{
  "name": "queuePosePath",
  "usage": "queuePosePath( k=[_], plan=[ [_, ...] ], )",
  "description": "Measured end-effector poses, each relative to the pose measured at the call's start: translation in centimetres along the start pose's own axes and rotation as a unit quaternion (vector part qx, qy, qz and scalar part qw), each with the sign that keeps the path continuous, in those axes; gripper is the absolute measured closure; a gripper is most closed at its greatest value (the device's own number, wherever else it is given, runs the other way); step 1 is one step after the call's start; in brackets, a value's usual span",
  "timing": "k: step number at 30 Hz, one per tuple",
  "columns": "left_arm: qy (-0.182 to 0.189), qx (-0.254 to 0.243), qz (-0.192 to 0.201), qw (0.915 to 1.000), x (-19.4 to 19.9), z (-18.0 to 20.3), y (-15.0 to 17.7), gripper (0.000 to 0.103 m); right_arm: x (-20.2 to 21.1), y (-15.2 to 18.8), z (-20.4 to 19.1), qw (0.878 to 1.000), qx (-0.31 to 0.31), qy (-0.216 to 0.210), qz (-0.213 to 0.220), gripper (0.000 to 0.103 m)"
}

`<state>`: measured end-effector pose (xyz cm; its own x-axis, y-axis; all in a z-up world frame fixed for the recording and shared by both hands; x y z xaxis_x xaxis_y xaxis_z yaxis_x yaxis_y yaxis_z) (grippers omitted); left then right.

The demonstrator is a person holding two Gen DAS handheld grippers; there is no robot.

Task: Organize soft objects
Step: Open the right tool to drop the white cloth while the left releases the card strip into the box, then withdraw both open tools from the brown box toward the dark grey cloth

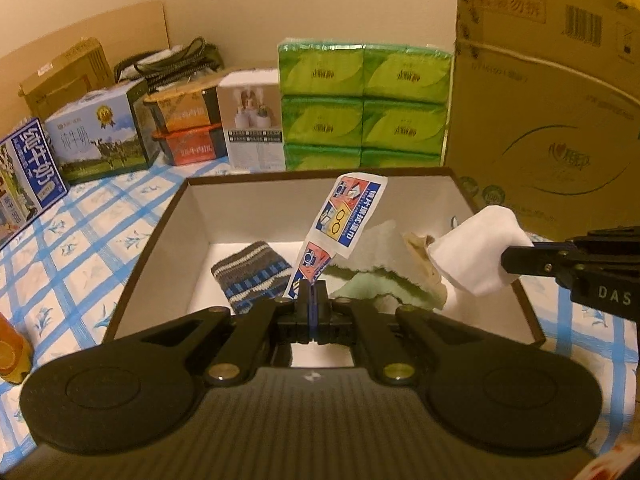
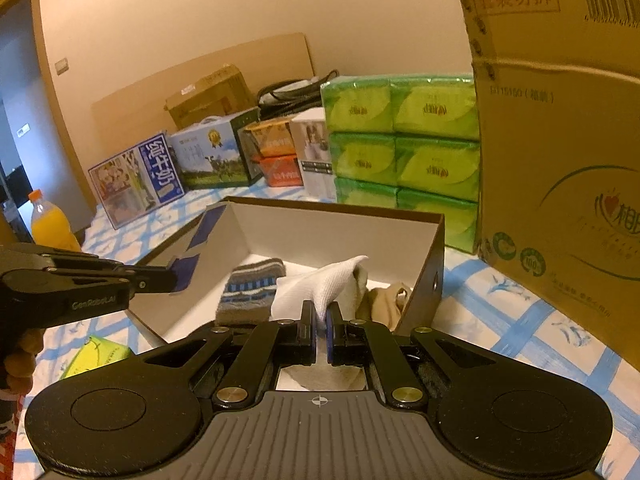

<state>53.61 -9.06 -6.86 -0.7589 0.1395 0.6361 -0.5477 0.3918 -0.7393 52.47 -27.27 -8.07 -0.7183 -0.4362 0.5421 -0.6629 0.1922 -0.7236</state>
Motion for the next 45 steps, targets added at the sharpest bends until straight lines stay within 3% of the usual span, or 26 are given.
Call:
queuePosePath(
  k=[5, 10, 21, 23, 25, 26, 34, 45],
  plan=[
    [0.000, 0.001, -0.018, 0.9998, -1.6, -0.3, 0.4, 0.099, -0.5, 0.2, 0.0, 1.000, 0.003, 0.002, -0.004, 0.098],
    [0.004, 0.018, -0.035, 0.9992, -2.5, -1.0, 0.9, 0.084, -0.8, 0.2, -0.1, 1.000, 0.004, 0.003, -0.006, 0.098],
    [-0.015, 0.050, -0.049, 0.9975, -1.6, -3.9, 3.0, 0.072, -1.2, 0.1, -0.8, 1.000, -0.006, -0.022, -0.018, 0.098],
    [-0.014, 0.054, -0.050, 0.9972, -1.3, -4.1, 3.2, 0.069, -1.6, 0.2, -0.9, 1.000, -0.004, -0.007, -0.023, 0.089],
    [-0.013, 0.059, -0.048, 0.9970, -1.0, -4.3, 3.4, 0.067, -1.6, 0.2, -1.0, 1.000, -0.005, -0.007, -0.023, 0.053],
    [-0.011, 0.062, -0.048, 0.9969, -0.8, -4.4, 3.5, 0.066, -1.4, 0.1, -1.0, 1.000, -0.006, -0.010, -0.018, 0.049],
    [-0.007, 0.084, -0.041, 0.9956, 1.4, -4.6, 3.9, 0.061, 0.7, 0.5, 0.0, 0.999, -0.021, 0.017, -0.022, 0.049],
    [-0.006, 0.118, -0.026, 0.9927, 8.0, -4.1, 5.9, 0.059, 8.7, 2.6, -0.6, 0.997, -0.074, 0.006, -0.014, 0.049]
  ],
)
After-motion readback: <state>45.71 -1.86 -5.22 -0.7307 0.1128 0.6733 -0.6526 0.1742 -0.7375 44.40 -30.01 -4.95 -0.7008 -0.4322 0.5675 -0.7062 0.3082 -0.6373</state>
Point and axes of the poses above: each gripper's, at about its wrist camera, not at the fingertips, and x roughly against the way its jaws point, z to its right, y to its underside, the point moved 8 cm from there along -x, roughly the way its jaws point, and after that the axes turned 12 degrees about -x, right-handed, at the moved point
